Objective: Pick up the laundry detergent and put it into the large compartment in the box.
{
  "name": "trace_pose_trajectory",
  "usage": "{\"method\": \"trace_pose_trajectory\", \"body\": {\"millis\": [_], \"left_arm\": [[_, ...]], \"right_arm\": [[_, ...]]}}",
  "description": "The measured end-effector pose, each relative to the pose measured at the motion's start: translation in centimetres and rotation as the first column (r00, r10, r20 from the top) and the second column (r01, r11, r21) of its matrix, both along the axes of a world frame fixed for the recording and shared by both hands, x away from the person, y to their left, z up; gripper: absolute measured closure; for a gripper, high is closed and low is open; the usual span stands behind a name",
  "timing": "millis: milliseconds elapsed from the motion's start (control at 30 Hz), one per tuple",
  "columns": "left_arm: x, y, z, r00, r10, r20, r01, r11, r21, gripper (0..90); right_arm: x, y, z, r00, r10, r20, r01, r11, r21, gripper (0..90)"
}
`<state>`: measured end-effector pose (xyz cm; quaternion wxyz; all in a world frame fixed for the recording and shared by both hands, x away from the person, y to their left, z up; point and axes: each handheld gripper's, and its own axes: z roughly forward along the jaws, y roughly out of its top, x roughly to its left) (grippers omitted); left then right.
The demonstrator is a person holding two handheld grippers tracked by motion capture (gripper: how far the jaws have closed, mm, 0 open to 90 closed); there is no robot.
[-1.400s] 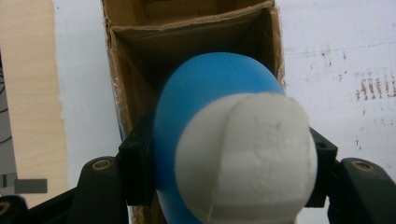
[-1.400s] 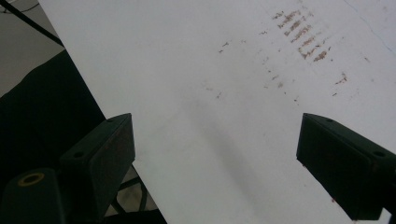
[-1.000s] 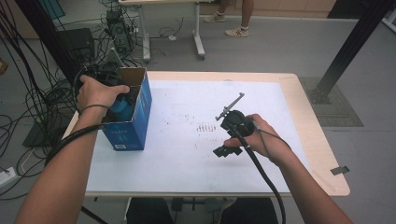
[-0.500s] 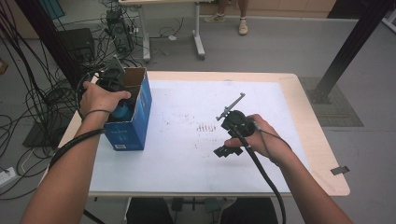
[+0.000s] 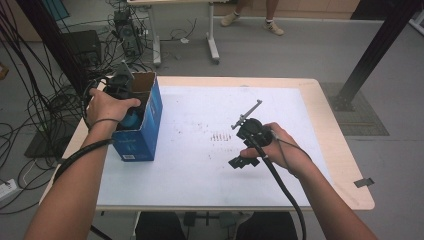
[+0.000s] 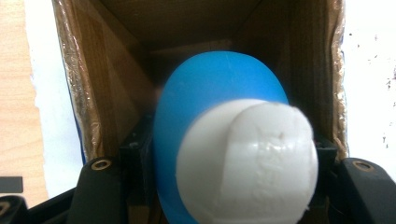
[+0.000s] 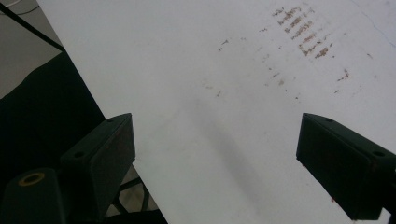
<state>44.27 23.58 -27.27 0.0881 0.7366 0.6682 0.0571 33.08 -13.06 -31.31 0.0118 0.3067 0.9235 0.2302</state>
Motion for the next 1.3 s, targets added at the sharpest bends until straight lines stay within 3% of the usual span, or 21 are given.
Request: {"method": "trace_pose_trajectory", "body": {"millis": [1300], "left_arm": [[0.05, -0.07, -0.04, 1.0000, 0.002, 0.002, -0.002, 1.0000, -0.002, 37.6]], "right_arm": [[0.02, 0.04, 0.06, 1.0000, 0.003, 0.003, -0.003, 1.000, 0.007, 11.2]]}}
